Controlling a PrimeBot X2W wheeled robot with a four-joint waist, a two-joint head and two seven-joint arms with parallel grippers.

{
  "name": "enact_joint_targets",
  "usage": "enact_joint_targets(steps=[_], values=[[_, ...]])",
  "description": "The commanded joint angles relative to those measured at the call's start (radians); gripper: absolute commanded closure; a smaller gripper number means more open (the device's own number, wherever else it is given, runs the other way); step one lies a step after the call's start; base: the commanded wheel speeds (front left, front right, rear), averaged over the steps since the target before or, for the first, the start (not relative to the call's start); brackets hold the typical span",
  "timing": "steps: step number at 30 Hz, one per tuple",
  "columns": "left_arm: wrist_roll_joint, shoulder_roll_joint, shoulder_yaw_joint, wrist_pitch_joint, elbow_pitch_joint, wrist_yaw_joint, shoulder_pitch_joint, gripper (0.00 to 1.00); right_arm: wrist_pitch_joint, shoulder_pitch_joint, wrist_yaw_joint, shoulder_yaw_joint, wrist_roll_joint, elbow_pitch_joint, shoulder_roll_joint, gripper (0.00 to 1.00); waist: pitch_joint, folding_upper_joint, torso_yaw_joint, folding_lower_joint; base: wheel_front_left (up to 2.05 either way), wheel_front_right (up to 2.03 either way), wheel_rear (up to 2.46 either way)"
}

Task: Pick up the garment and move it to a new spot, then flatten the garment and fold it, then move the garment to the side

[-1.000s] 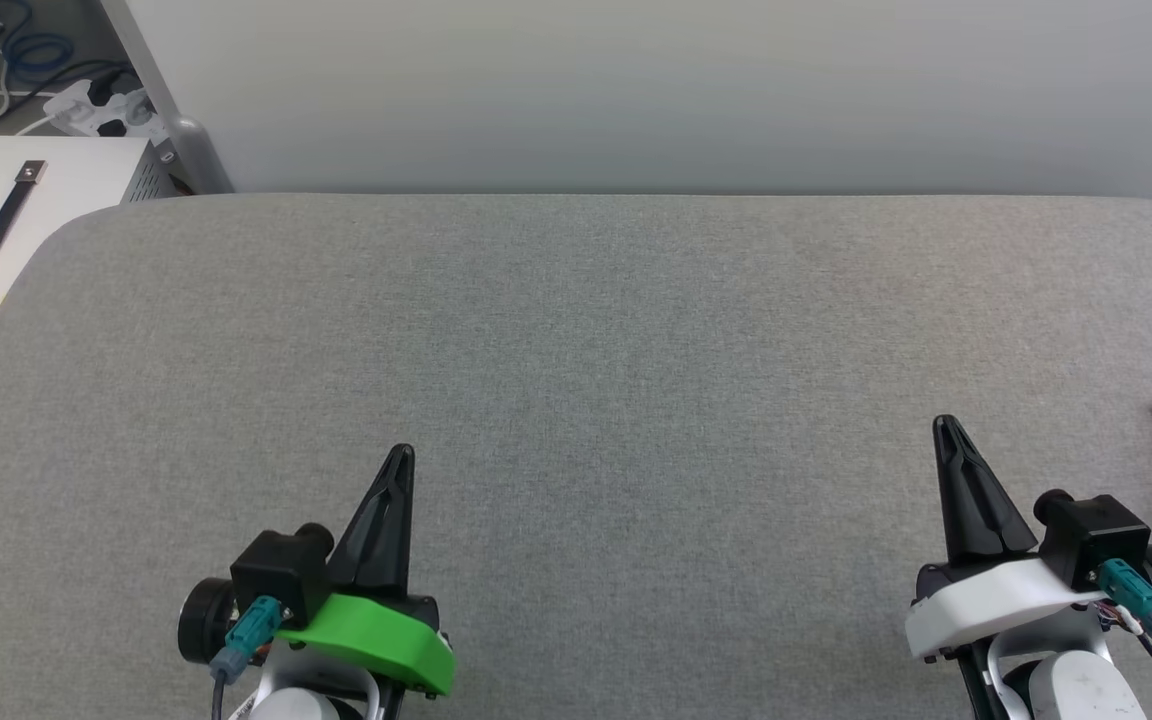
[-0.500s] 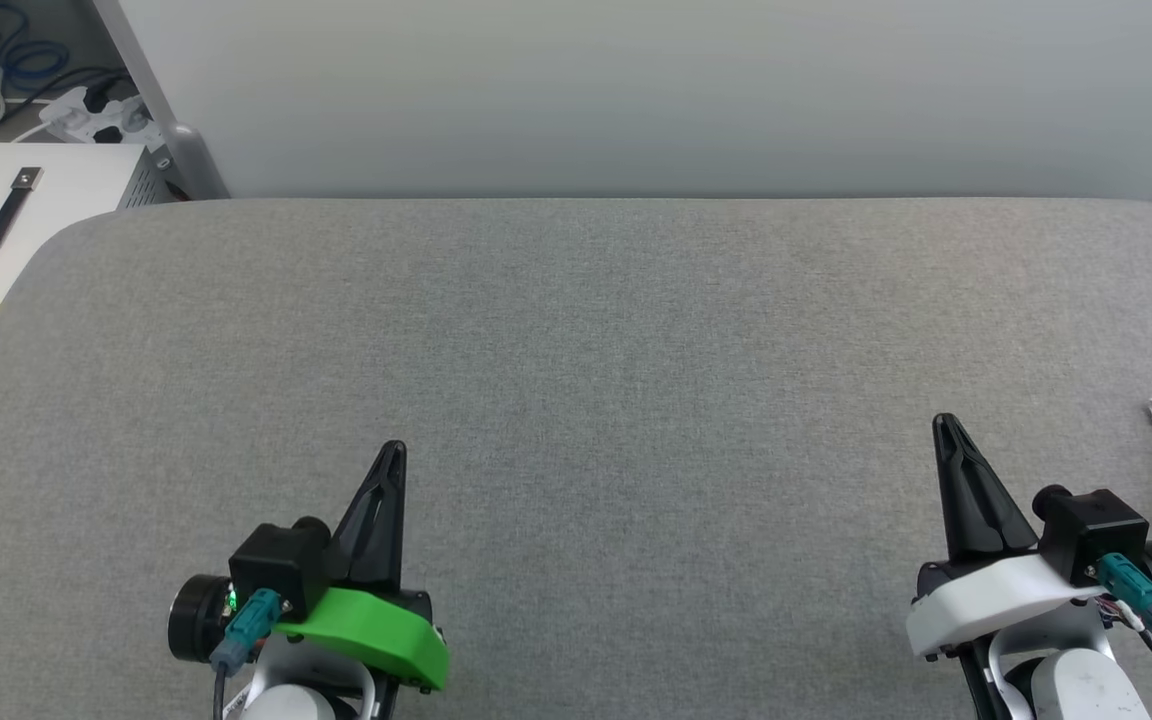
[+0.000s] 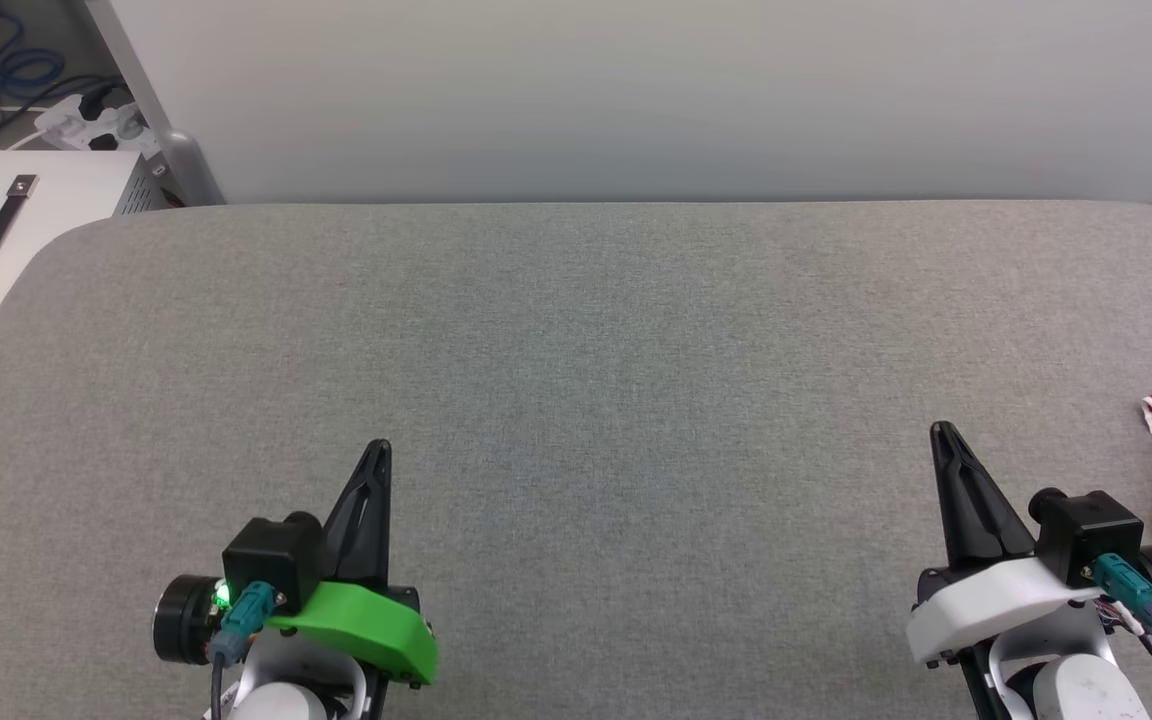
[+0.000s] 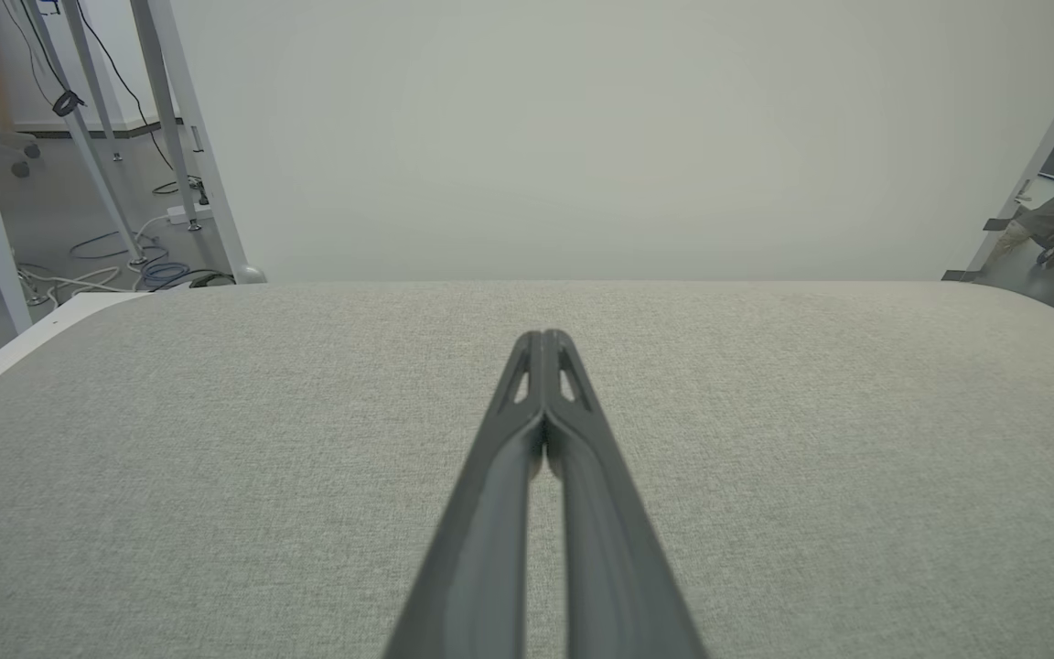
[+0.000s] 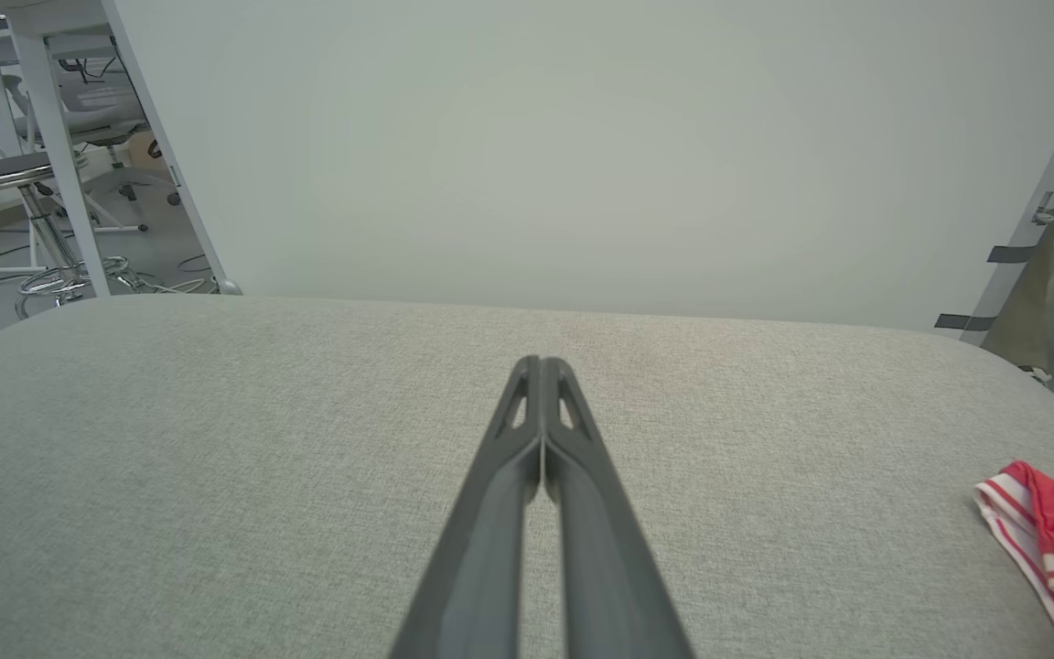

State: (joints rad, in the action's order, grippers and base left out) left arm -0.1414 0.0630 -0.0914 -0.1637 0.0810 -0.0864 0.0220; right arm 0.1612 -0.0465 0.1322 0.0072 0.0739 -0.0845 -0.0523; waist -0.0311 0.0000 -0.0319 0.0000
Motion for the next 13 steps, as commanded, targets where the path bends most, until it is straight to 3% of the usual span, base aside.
enact_joint_targets(steps=[1,13], values=[[0.01,-0.005,0.005,0.006,-0.009,0.007,-0.008,1.0,-0.006,0.009,-0.001,0.0,-0.011,0.008,0.001,1.0,0.001,0.0,0.001,0.0,0.0,0.0,0.0],[0.031,-0.006,0.018,0.031,-0.02,0.019,-0.01,1.0,-0.03,0.015,-0.001,-0.001,-0.021,0.02,0.001,1.0,0.005,0.0,0.005,0.0,0.0,0.0,0.0]])
